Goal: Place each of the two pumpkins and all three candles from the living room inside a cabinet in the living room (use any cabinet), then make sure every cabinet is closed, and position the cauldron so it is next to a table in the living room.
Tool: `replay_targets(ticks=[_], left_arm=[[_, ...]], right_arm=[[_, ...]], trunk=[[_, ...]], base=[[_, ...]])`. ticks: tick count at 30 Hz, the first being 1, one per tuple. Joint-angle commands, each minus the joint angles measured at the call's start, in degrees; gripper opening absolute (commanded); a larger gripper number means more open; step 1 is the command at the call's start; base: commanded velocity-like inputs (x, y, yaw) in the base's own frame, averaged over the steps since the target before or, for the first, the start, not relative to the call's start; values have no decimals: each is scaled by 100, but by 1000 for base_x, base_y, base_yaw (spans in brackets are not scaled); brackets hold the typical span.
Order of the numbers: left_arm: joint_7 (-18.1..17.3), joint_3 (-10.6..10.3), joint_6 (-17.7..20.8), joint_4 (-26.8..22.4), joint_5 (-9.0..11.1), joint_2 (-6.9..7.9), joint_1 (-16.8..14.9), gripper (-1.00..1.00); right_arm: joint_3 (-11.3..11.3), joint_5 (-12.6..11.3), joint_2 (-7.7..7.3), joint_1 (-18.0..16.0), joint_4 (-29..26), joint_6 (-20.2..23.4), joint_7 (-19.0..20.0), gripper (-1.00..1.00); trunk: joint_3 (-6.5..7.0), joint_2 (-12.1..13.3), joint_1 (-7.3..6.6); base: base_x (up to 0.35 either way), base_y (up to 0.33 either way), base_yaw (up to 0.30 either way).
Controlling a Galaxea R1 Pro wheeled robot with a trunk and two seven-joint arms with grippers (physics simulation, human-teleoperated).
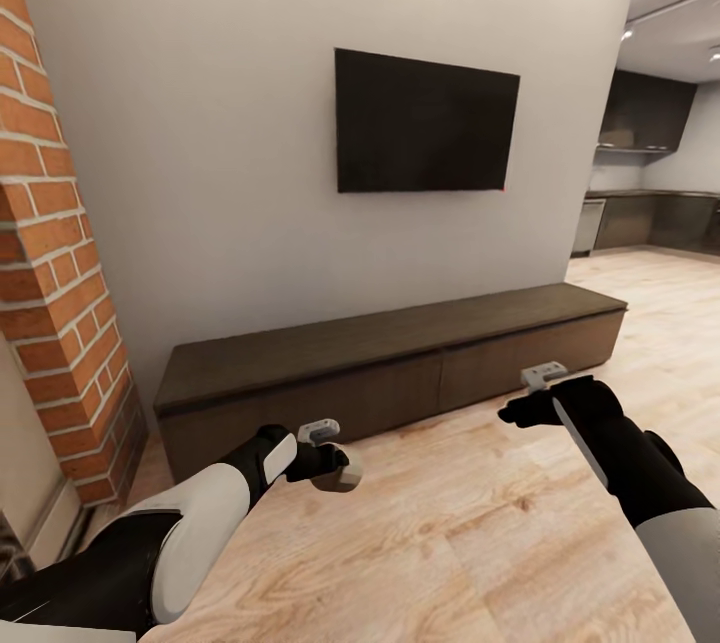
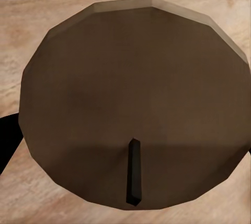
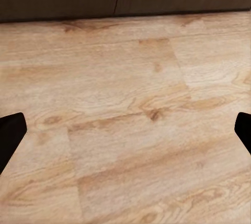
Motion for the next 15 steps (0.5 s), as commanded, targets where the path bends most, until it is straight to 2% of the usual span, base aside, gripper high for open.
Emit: replay_targets(ticks=[1,10,15], left_arm=[[-4,44,35,-9,-2,-2,-1,-100],[-16,44,36,-16,4,-2,-1,-100],[-33,44,35,-16,4,-2,-1,-100]], right_arm=[[12,-9,-5,2,-6,21,0,100],[11,-21,-3,99,-6,-1,-7,100],[19,-21,-3,154,-6,0,-8,100]], trunk=[[7,-1,-4],[168,11,-27],[189,12,-29]], base=[[0,0,92],[0,0,43],[0,0,185]])
